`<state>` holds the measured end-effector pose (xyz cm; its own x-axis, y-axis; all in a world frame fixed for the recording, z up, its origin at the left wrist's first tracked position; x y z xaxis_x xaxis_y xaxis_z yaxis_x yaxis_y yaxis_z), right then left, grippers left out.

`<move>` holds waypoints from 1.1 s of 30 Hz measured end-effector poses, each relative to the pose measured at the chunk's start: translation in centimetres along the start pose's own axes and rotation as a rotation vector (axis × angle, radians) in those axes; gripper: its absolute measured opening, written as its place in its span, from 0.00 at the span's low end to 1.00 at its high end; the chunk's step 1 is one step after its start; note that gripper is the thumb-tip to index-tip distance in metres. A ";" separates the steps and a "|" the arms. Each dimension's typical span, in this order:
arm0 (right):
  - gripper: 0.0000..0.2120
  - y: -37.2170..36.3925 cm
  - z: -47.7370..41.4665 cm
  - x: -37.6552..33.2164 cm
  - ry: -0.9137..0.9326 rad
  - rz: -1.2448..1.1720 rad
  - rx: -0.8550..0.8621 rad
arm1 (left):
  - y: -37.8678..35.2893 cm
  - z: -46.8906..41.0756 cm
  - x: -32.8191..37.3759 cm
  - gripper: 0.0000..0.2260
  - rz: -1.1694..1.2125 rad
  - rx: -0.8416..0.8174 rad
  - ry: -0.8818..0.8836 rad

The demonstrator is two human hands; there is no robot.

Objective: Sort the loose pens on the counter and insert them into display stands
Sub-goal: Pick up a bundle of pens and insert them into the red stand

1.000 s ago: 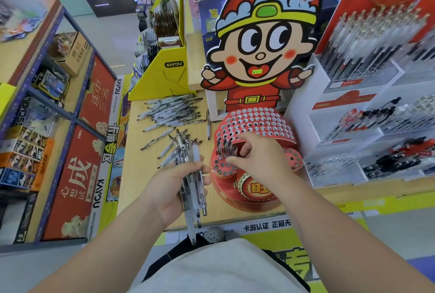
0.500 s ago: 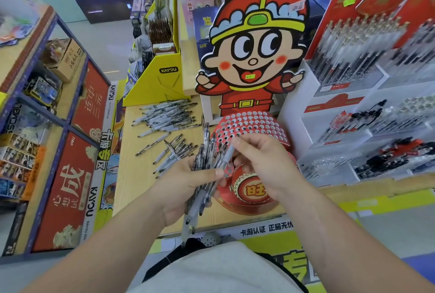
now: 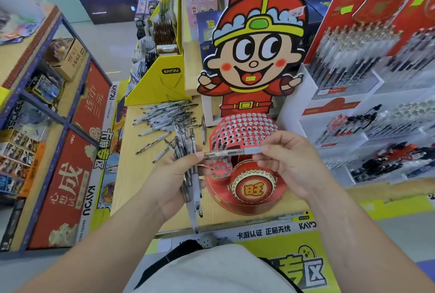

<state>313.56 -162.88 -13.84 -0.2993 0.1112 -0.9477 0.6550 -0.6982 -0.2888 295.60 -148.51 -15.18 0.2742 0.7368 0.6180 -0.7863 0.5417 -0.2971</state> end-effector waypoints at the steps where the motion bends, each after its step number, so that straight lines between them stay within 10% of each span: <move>1: 0.07 0.0 0.2 0.1 -0.001 0.072 -0.049 | 0.2 0.0 0.0 0.07 0.001 0.022 -0.011; 15: 0.14 -4.7 2.3 2.2 0.071 0.829 -0.584 | 1.6 0.0 -0.1 0.06 -0.073 0.269 -0.080; 28: 0.01 -7.4 0.6 1.0 0.261 0.938 -0.537 | -1.0 -0.7 -1.2 0.21 -0.248 0.141 -0.052; 33: 0.06 -4.7 -0.9 1.8 0.251 0.874 -0.246 | 0.3 -1.1 -0.4 0.07 -0.134 0.119 0.023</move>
<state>310.51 -158.77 -14.31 0.5072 -0.2124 -0.8352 0.7133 -0.4405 0.5452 295.88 -148.23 -16.36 0.3921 0.6712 0.6291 -0.8015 0.5849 -0.1246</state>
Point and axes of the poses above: each hand's wrist, its own z-axis away from the middle knuckle, its own y-axis out of the back of the hand, x = y × z, the point moved 6 cm from there along -z, towards the middle knuckle, and after that the axes turned 13 degrees about y, right-handed, at the moved point
